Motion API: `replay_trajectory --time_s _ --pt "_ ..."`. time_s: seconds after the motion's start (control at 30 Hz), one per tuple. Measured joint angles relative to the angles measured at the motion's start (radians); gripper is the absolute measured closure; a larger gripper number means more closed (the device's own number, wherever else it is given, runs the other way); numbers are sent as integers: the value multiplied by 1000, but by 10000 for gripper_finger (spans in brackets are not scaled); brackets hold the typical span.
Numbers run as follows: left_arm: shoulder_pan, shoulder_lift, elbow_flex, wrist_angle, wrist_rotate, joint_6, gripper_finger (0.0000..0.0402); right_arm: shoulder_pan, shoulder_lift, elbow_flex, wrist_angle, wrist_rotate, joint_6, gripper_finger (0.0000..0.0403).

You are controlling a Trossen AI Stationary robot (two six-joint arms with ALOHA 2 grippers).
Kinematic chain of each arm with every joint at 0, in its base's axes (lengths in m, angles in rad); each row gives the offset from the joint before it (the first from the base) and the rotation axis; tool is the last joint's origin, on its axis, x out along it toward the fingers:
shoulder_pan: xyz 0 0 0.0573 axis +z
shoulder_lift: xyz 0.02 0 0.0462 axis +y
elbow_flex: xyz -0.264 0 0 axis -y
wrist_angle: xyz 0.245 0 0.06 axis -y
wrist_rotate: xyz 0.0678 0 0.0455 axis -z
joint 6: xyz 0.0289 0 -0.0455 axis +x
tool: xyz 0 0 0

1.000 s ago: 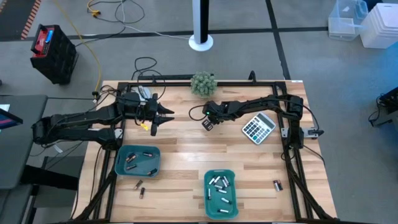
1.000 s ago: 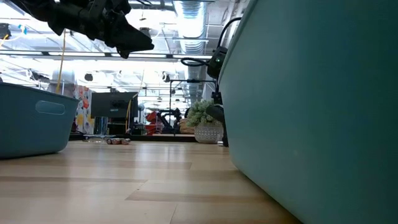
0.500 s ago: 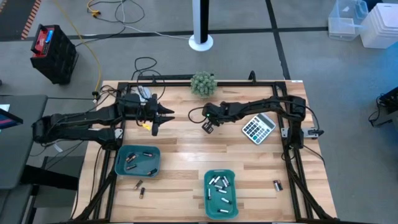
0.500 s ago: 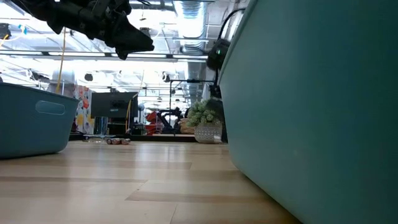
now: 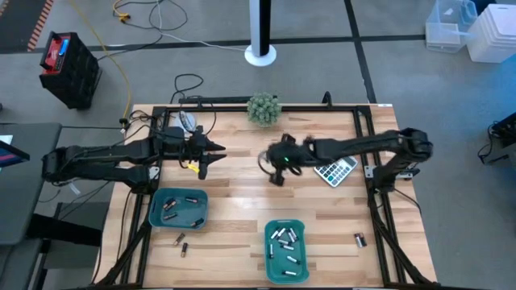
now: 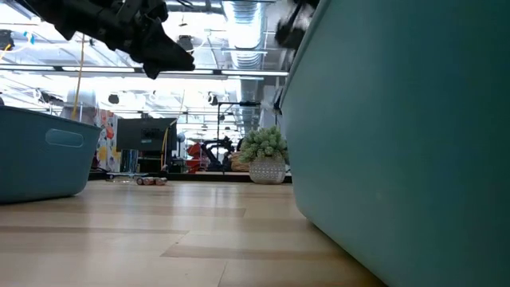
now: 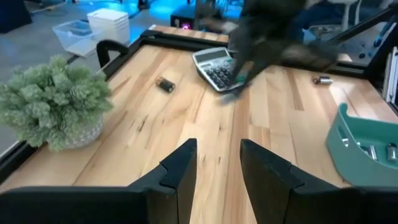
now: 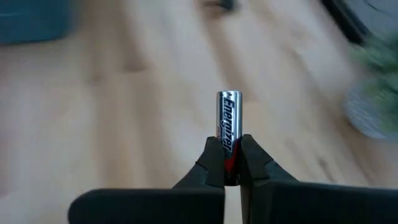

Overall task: Sort batteries
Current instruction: Put the silver battery into the green bin, then put the black battery into the blue bin

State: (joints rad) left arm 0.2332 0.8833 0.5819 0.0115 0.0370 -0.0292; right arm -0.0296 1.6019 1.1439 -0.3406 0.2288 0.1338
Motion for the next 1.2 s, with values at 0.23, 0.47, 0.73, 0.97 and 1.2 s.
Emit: replay_trajectory --time_s 0.23,0.47,0.73,0.97,1.2 --pt "-33 0 0 -22 -46 -24 285 259 -98 -9 -210 -83 -39 390" --pt "-107 15 0 2 -119 -25 285 473 -79 -9 -243 -183 100 382" --pt "-168 106 1 98 -164 -24 285 567 -41 -9 -161 -187 325 354" --pt "-187 158 -1 123 -163 -44 285 580 47 -9 -157 -234 441 258" --pt "-202 163 0 136 -164 -56 285 584 31 -9 -157 -214 418 183"
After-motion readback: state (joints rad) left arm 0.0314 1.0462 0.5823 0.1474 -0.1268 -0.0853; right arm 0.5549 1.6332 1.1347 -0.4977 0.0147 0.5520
